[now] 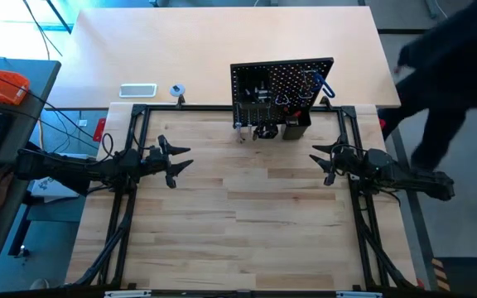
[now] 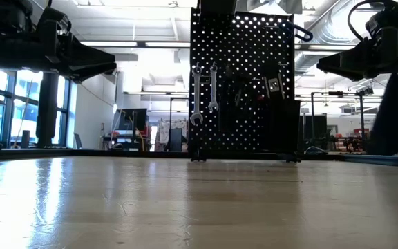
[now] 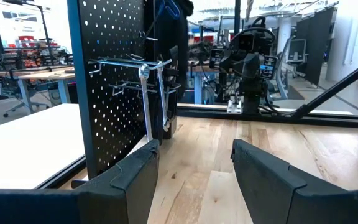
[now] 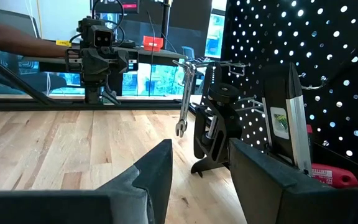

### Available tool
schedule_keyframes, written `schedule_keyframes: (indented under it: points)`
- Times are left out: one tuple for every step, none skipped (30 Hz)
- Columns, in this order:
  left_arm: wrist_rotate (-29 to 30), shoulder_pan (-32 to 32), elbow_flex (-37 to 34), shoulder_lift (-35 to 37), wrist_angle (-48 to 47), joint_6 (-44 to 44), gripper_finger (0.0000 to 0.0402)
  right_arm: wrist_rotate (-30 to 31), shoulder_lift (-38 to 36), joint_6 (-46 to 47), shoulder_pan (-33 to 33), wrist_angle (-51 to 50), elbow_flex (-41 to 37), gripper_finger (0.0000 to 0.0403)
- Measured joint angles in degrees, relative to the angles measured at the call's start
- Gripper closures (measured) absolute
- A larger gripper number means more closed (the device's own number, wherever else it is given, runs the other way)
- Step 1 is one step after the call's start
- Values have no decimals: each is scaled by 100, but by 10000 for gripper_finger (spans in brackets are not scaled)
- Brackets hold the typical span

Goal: Hang tools onto peg board
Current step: Return to Home Position

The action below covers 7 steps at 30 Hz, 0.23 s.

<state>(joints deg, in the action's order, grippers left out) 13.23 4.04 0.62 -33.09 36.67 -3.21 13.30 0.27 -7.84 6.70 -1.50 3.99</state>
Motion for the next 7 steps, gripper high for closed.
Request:
schedule_keyframes:
  points:
    - [-1,1,0,-1,0,0,204,0,0,0,0,0,0,251]
    - [0,1,0,1,-2,0,204,2,1,4,0,0,0,251]
    - [0,1,0,0,-1,0,204,0,0,12,0,0,0,251]
    - [-2,1,0,-1,0,0,204,0,0,22,0,0,0,251]
    - [-2,1,0,-1,-2,0,204,1,0,19,1,0,0,251]
    - [0,1,0,-1,0,0,204,1,1,1,2,0,0,251]
    - [0,-1,0,0,0,0,204,0,1,0,2,0,0,251]
